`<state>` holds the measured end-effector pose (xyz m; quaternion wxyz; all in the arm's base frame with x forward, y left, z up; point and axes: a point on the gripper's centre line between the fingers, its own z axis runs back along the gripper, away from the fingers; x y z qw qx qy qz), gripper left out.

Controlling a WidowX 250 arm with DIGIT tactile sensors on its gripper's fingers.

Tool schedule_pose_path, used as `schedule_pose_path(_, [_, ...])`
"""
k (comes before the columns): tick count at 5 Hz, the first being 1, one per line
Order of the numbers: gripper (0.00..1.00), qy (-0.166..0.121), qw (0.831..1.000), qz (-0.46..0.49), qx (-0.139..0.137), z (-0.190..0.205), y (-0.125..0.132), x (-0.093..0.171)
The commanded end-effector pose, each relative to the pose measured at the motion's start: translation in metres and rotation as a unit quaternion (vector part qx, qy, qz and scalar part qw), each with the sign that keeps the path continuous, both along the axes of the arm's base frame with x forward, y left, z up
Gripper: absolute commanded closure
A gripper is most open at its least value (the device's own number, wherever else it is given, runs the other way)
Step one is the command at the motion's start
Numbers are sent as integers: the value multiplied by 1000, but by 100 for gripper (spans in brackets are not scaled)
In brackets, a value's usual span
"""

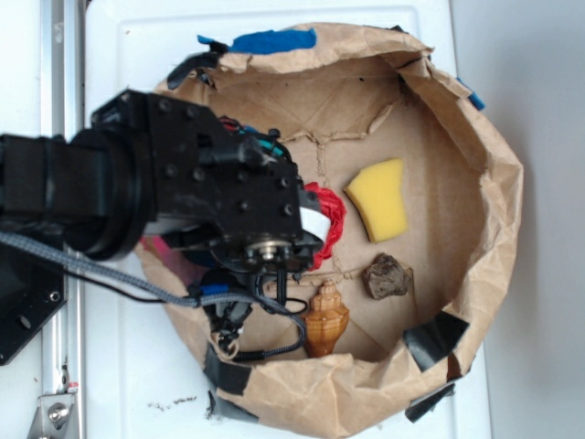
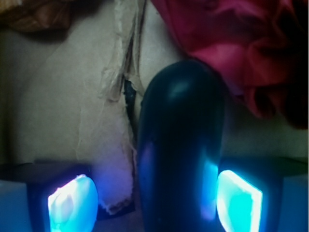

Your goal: Grab the plastic pickle.

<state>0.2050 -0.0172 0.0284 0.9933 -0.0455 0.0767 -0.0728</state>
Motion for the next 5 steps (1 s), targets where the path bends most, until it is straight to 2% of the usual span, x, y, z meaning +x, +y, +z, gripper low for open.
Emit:
schedule_pose_path(1, [0,21,1000,-12,0,-37,1,-14])
schedule_pose_path(2, [100,10,1000,-11,-8,-30,1,-14])
schedule_pose_path(4, [100,-16,999,9,-26,0,2,2])
schedule_pose_path(5, [100,-48,996,72,-20,43,7,23])
